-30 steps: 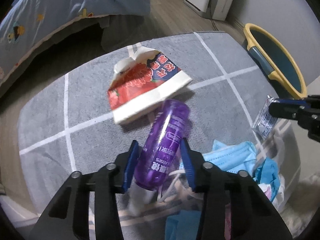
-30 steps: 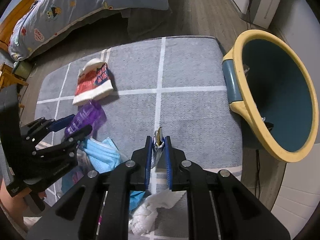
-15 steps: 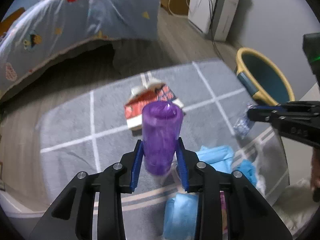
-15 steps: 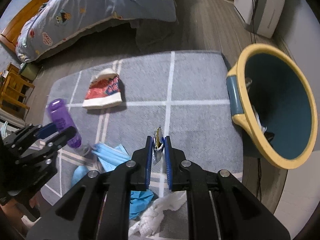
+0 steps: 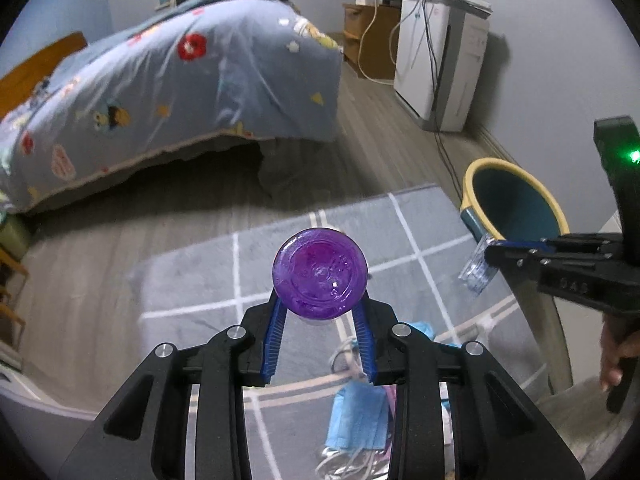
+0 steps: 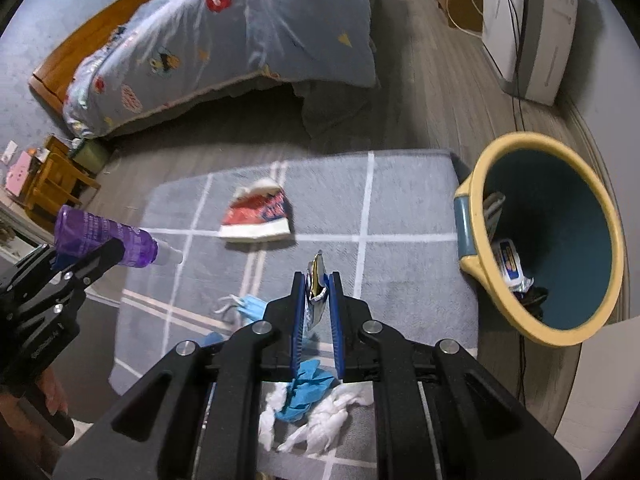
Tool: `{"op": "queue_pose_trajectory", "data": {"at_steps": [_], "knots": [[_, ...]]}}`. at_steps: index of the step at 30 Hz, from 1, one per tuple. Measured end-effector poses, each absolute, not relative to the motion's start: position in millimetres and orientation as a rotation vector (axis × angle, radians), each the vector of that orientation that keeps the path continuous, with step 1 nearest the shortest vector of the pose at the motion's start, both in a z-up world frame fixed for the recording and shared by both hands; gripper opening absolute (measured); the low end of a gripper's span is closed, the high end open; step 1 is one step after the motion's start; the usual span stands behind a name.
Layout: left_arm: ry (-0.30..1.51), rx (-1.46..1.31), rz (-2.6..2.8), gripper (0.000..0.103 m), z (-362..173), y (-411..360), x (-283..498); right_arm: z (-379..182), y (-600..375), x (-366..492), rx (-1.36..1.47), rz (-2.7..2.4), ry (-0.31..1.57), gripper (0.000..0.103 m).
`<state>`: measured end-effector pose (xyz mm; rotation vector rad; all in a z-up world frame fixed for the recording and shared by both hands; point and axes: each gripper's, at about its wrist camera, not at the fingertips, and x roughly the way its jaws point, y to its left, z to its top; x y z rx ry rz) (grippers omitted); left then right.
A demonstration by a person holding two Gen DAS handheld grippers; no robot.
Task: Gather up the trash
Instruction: 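Carry the blister pack over the bin with the right gripper while the left carries the purple bottle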
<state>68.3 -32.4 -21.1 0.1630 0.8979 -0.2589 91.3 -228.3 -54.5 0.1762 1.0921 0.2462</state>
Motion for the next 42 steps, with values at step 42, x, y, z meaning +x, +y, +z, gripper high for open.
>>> {"op": "queue_pose_trajectory", "data": {"at_steps": [42], "knots": [[0.969,0.297,-0.71,0.034,-51.9,-299.2,134.6,-112.0,-484.7,137.4,0.405,-0.187,1.105,0.012]]}}
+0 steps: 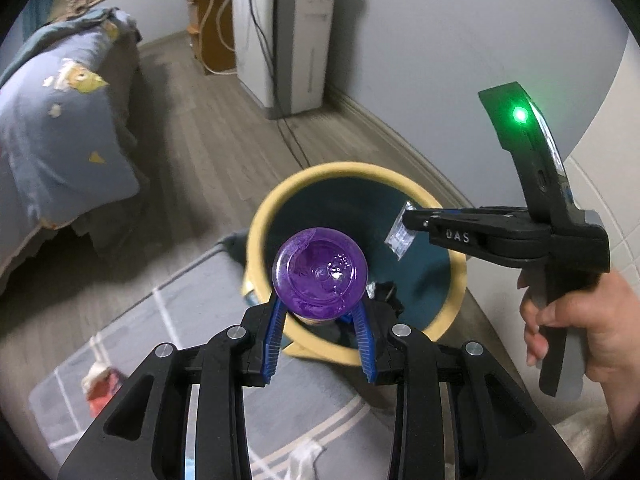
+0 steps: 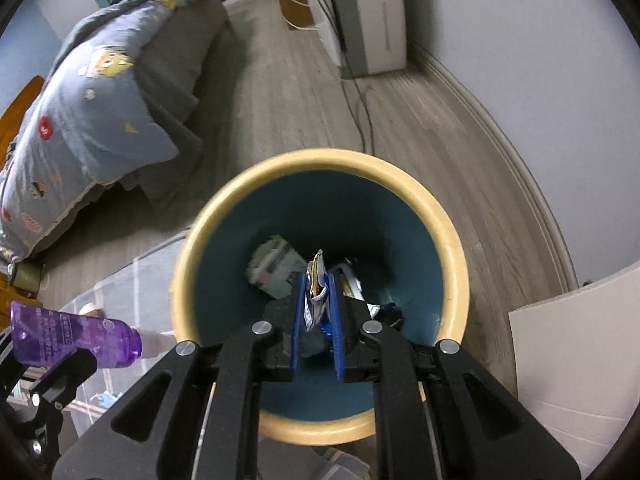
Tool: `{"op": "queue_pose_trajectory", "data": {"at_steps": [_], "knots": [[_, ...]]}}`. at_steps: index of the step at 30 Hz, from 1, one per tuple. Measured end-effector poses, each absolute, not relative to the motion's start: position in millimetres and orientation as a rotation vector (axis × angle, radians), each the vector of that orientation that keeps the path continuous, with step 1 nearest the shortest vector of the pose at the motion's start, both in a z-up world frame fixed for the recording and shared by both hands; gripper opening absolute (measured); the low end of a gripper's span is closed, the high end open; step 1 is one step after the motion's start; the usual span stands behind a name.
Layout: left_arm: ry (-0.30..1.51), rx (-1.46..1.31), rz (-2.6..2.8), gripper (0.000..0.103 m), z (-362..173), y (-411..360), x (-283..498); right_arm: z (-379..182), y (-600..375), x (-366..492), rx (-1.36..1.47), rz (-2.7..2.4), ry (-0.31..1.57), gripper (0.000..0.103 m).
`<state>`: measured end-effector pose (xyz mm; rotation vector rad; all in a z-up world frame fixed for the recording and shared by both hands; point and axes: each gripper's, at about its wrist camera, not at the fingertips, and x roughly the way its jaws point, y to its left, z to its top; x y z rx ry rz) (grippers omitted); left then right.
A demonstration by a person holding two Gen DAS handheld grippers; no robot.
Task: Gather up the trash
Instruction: 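Carry the blister pack over the bin with the right gripper while the left carries the purple bottle, then open both grippers over the bin, dropping the bottle and blister pack, then move both grippers back over the remaining trash on the mat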
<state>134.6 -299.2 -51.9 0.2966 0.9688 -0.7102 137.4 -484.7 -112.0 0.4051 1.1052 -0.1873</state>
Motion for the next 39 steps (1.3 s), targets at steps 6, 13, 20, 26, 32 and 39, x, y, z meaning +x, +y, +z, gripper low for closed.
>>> {"op": "queue_pose_trajectory", "data": {"at_steps": [6,13,20,26,32,39], "knots": [[1.01,0.328,-0.735,0.034,-77.3,-321.5,143.6,-133.9,-502.4,141.9,0.427,-0.23,1.155,0.012],[1.016,0.398,-0.752,0.034,-97.6,-339.9,156.1,-149.3,-513.2,146.6,0.411,-0.257,1.172,0.012],[1.008,0.374,-0.751,0.036,-100.5,-340.3,162.1,-151.1,-524.7,149.5,0.432,-0.281,1.106,0.013],[0.992,0.331,-0.747,0.057,-97.4,-333.4,164.5,-149.2,-528.1,148.9,0.453,-0.281,1.093,0.022],[0.988,0.307,-0.724,0.068,-90.6,-323.0,158.4,-139.1,-525.0,149.1,0.442,-0.278,1.067,0.059],[0.963,0.229,-0.632,0.09,-67.9,-286.7,154.3,-121.4,-521.1,140.8,0.414,-0.285,1.042,0.096]]}}
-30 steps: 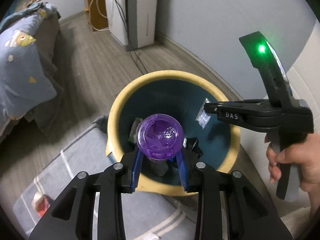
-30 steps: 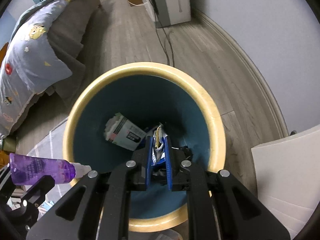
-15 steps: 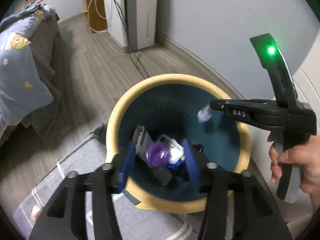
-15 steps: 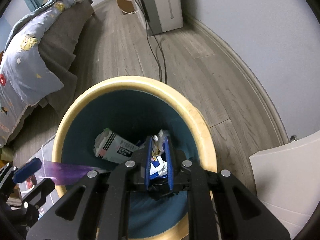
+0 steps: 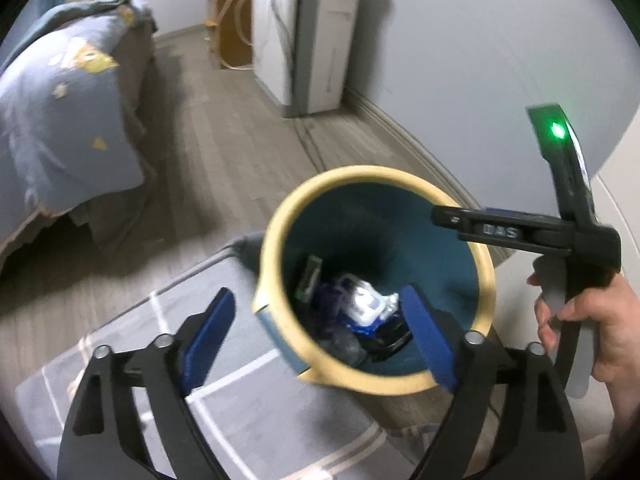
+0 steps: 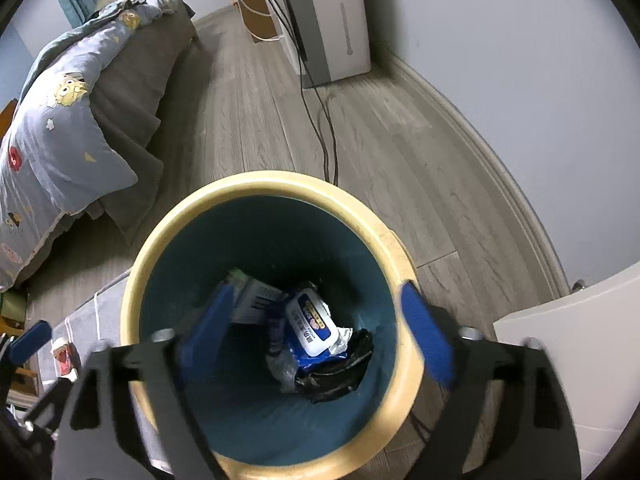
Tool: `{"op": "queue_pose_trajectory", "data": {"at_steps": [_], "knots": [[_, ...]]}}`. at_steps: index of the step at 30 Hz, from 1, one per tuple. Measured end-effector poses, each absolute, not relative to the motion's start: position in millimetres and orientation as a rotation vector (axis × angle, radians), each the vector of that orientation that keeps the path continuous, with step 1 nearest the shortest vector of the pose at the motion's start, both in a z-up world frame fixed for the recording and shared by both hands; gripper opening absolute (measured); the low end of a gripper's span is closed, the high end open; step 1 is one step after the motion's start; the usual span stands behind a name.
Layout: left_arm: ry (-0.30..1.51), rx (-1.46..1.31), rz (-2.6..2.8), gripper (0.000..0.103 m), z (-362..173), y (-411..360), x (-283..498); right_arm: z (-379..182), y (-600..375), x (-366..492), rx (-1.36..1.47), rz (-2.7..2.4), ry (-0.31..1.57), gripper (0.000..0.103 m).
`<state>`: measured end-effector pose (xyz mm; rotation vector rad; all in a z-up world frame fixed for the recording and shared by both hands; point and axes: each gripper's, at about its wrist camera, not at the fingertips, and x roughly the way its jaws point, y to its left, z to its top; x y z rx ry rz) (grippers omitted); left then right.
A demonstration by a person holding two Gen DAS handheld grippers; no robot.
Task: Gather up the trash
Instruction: 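Move both grippers back over the remaining trash on the mat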
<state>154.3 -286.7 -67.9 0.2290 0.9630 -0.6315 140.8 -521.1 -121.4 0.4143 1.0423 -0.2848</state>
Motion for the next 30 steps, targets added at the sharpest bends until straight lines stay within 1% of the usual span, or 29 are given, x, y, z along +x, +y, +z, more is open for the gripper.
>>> {"op": "queue_pose_trajectory", "data": {"at_steps": [2,9,18,25,30], "knots": [[0.953,0.216,-0.605,0.091,-61.7,-276.1,151.8,-113.7,-518.3,136.7,0.422,-0.284,1.037,0.097],[0.917,0.209,-0.493,0.094,-34.4,-227.6,138.7,-84.0,-490.9,125.8,0.383,-0.322,1.027,0.097],[0.89,0.165,-0.353,0.095,-7.1,-137.0,116.3,-51.1,-410.8,109.4,0.31,-0.235,1.002,0.097],[0.869,0.138,-0.224,0.096,1.5,-64.1,94.9,-47.5,-345.9,94.9,0.266,-0.129,1.013,0.097],[0.879,0.083,-0.165,0.096,-1.6,-24.4,75.1,-56.9,-302.0,82.3,0.201,-0.049,1.052,0.097]]}}
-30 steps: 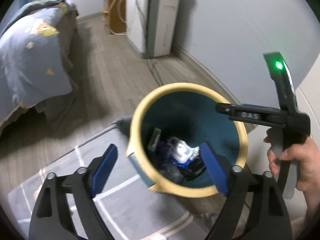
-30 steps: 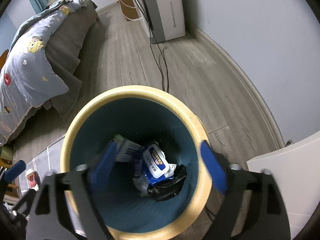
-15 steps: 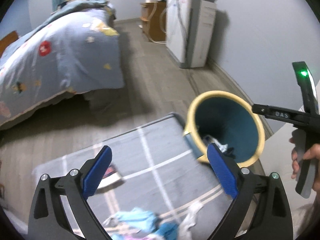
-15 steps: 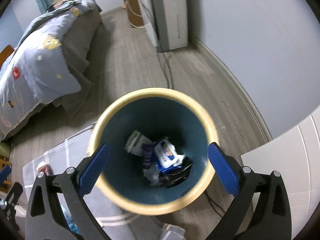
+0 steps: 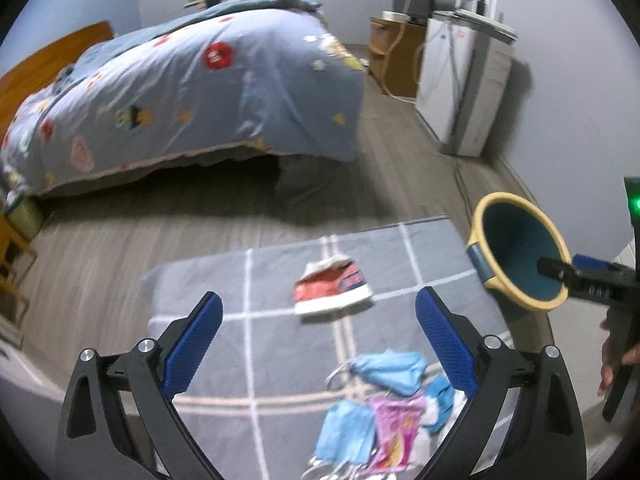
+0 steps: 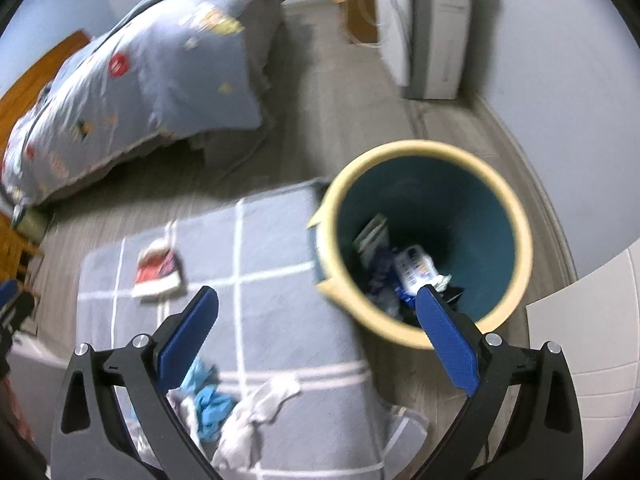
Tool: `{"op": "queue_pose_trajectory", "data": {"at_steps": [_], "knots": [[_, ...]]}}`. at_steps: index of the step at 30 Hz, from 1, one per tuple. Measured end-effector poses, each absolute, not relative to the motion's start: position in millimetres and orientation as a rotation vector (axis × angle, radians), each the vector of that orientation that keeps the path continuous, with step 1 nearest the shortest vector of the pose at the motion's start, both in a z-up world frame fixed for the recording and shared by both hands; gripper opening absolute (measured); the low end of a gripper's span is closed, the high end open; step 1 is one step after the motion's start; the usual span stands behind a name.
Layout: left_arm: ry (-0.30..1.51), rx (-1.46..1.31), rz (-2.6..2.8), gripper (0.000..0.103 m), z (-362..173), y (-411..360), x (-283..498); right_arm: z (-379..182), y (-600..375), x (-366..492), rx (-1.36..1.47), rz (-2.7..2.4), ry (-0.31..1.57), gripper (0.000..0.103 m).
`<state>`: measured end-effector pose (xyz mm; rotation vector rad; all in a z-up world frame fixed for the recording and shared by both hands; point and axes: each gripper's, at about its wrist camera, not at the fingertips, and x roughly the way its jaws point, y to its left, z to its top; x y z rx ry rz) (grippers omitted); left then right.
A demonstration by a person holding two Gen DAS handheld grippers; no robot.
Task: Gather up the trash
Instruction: 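Move both grippers back over the remaining trash on the mat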
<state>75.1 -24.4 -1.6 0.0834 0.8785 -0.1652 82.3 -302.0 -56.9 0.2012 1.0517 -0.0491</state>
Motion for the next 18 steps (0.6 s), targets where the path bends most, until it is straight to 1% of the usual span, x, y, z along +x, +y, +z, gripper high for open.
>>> {"op": "queue_pose_trajectory", "data": {"at_steps": [4,10,15,18], "knots": [[0.881,0.072,-0.123,0.096,-11.0,1.0,58.3,-65.5,-276.4,71.9,0.152,-0.006,1.082,0.097],[0.908,0.025,-0.062,0.096,-27.4,35.2,52.9,-86.1,-244.7,57.3,0.132,0.053,1.146,0.097],[0.924,0.002,-0.052,0.096,-34.6,44.8,54.4,-95.9,-204.2,56.5,-0.004,0.125,1.155,0.097],[0.932,-0.002,-0.054,0.096,-37.5,46.6,54.9,-104.1,-188.2,56.1,-0.028,0.18,1.171,0.097]]}}
